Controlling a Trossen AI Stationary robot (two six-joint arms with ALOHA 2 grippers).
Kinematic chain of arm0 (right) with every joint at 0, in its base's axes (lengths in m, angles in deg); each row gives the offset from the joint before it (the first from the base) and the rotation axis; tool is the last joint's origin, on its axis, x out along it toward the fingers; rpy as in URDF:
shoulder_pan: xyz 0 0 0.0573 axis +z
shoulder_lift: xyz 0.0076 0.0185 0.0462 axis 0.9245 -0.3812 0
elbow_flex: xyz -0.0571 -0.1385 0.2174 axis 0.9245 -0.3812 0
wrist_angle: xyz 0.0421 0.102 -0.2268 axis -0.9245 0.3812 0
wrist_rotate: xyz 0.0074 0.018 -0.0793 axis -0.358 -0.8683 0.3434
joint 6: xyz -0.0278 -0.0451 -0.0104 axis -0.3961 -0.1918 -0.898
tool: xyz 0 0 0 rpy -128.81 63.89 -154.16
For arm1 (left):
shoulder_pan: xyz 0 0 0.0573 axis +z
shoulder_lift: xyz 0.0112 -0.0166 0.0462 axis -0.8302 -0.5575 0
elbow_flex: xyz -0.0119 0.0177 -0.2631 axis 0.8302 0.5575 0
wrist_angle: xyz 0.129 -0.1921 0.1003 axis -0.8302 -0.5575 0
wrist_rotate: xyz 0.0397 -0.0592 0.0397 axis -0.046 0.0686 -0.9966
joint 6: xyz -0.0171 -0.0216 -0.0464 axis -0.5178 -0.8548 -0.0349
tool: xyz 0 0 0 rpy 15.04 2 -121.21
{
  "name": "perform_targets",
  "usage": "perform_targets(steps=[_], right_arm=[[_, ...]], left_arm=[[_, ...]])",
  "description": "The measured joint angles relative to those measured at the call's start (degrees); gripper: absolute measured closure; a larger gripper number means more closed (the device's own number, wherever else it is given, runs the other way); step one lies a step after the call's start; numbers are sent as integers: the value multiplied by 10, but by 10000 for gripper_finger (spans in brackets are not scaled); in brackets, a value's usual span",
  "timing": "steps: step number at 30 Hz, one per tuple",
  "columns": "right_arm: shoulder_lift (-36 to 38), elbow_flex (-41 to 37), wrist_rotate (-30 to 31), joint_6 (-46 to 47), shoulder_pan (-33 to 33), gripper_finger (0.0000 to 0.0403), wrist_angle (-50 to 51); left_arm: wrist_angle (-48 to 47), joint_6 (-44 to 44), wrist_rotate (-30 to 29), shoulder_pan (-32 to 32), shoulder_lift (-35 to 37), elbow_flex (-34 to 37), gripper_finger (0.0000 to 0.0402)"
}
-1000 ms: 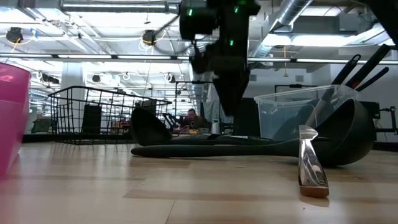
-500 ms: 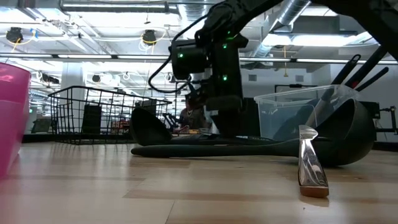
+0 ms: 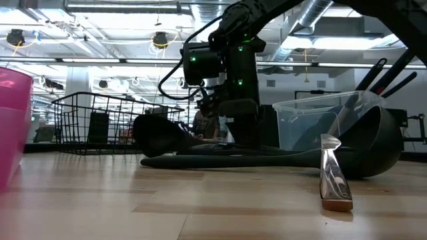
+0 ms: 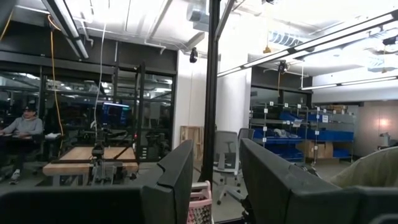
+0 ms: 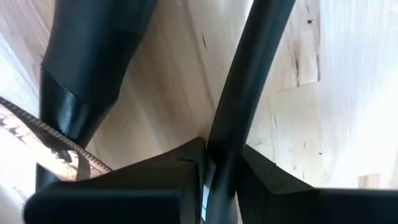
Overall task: Pick & Place Kitchen Items
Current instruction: Put the top black serving spoon into the wire basket
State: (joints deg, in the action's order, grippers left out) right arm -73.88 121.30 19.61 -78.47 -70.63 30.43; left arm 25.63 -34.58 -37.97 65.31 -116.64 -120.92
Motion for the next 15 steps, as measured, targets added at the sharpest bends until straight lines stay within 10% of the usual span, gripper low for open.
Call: perform_targets(steps=[15], right_arm=[[164,0,61,48,14,352,18]], left_arm=[[-58,82,-65,0,-40,0,281]])
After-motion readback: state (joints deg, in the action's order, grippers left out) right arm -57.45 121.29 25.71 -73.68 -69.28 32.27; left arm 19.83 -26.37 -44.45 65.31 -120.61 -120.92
